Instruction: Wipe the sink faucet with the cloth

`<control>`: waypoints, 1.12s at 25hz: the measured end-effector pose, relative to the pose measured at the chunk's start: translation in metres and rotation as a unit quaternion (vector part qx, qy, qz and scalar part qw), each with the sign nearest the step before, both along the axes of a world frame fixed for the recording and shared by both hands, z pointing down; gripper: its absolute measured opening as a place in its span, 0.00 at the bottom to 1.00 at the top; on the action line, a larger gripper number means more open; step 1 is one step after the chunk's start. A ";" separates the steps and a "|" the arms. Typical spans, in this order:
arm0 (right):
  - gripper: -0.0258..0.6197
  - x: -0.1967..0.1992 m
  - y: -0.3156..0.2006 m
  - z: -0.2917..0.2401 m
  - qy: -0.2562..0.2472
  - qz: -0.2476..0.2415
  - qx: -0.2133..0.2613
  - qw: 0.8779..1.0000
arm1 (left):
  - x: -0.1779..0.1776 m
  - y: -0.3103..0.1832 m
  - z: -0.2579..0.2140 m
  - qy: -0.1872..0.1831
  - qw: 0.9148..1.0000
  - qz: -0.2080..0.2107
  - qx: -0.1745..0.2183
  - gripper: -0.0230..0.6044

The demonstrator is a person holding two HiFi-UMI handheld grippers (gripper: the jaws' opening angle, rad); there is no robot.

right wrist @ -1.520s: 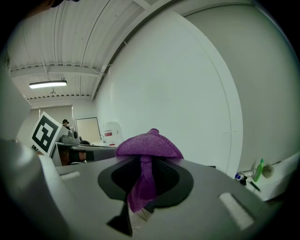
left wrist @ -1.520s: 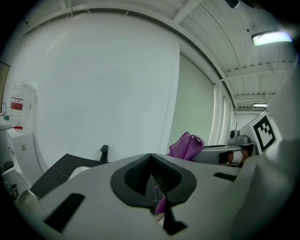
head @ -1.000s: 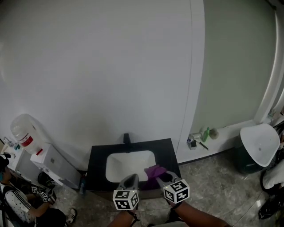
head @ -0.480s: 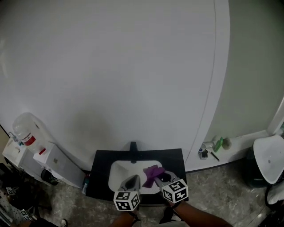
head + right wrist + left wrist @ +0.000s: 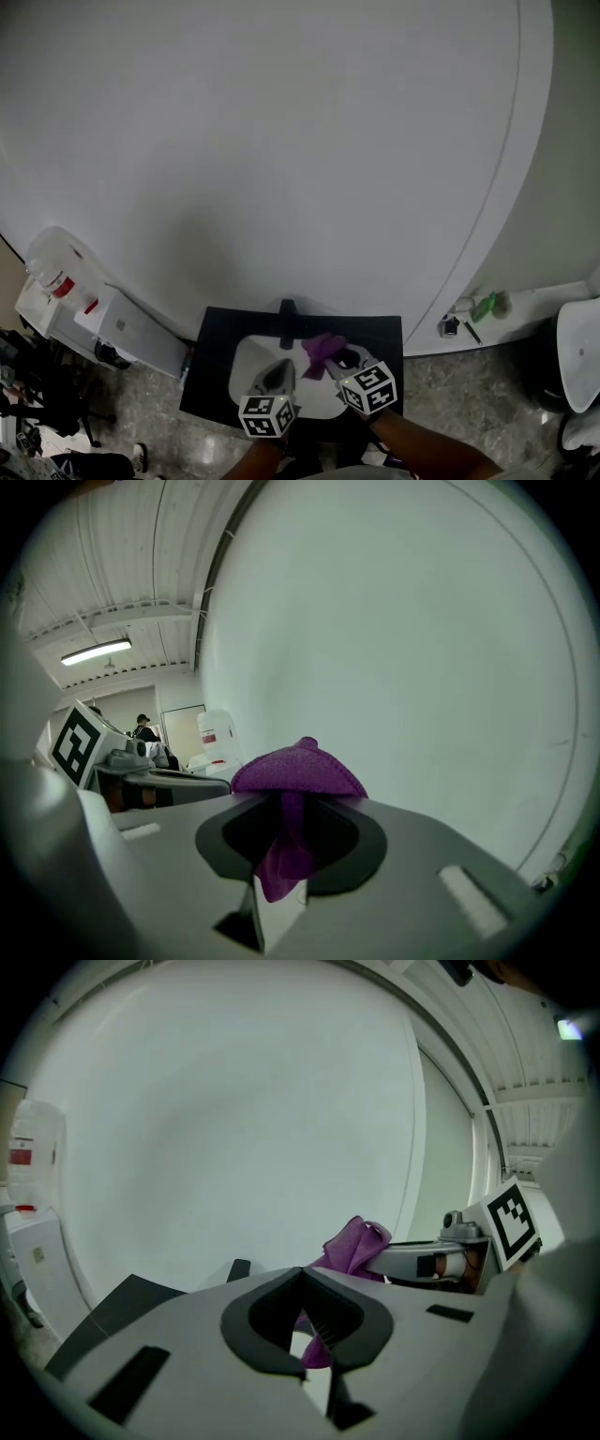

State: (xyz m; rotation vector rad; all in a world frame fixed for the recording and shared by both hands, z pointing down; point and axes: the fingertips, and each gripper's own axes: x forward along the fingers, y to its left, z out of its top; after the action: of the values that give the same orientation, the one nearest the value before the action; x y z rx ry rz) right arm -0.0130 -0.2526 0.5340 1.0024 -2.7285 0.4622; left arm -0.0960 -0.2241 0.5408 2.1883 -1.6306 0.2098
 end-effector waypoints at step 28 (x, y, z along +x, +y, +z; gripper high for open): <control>0.15 -0.108 -0.198 0.265 0.136 0.021 -0.115 0.984 | -0.070 -0.084 0.102 0.014 0.997 0.029 -0.064 0.04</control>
State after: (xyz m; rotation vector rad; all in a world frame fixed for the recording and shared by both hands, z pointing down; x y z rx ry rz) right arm -0.1214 -0.4506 0.7987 0.9834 -2.3552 0.5842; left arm -0.1660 -0.3082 0.6432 2.1341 -1.4978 0.2895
